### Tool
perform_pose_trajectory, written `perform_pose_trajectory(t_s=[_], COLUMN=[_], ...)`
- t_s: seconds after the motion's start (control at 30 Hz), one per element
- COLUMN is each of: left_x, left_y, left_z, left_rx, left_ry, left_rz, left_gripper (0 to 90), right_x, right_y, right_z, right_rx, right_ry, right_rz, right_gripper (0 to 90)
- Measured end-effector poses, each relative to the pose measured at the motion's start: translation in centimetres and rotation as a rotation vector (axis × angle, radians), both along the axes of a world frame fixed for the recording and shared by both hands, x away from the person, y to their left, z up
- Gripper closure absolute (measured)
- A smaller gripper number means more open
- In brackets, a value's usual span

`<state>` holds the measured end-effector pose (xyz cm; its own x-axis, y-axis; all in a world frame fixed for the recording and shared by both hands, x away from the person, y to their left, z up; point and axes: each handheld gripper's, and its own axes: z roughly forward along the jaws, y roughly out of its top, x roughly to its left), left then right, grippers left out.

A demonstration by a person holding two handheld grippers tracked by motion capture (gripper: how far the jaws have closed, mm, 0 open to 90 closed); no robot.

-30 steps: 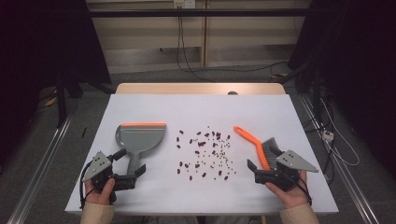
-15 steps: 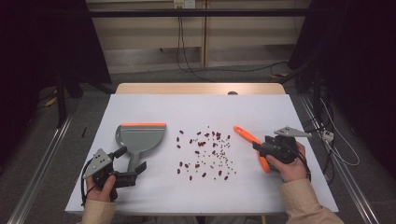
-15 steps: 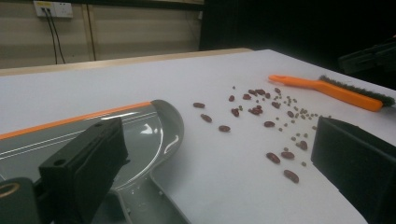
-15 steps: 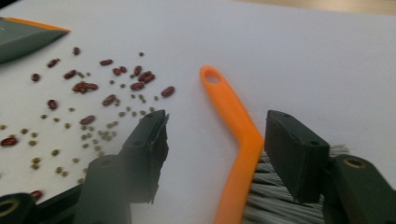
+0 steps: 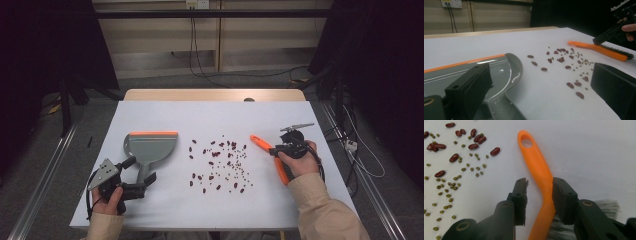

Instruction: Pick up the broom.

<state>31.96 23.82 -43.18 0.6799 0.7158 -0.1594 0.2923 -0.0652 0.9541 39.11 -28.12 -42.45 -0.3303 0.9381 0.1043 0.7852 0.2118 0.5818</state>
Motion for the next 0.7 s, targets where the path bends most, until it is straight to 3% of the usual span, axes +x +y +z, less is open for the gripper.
perform_pose_trajectory(t_s=[0.1,0.13,0.2,0.33,0.47,0.5,0.63,0.7], left_x=[0.0,0.0,0.0,0.0,0.0,0.0,0.0,-0.1], left_y=[0.0,0.0,0.0,0.1,0.1,0.1,0.1,0.1], left_z=[0.0,0.0,0.0,0.0,0.0,0.0,-0.1,0.0], left_rx=[0.001,0.001,0.001,0.004,0.004,0.003,0.013,0.013], left_ry=[0.001,0.001,0.002,0.002,0.002,0.003,0.002,0.002], left_rz=[0.0,0.0,-0.002,0.0,0.0,0.0,-0.003,0.002], left_gripper=[3.1,3.1,3.1,3.1,3.1,3.1,3.1,3.1], right_x=[0.5,0.7,0.8,0.9,1.1,1.3,1.7,1.9], right_y=[0.4,0.5,0.4,0.0,0.1,0.2,0.6,0.5], right_z=[-0.1,0.0,0.1,0.2,-0.7,-0.9,-1.4,-1.4], right_rx=[-0.04,-0.074,-0.088,-0.09,-0.103,-0.084,-0.105,-0.088], right_ry=[0.015,0.021,0.013,0.033,0.1,0.106,0.13,0.151], right_rz=[-0.005,-0.014,-0.015,-0.04,-0.042,-0.049,-0.063,-0.073], right_gripper=[65.6,64.1,64.2,63.7,66.6,67.2,65.2,65.7])
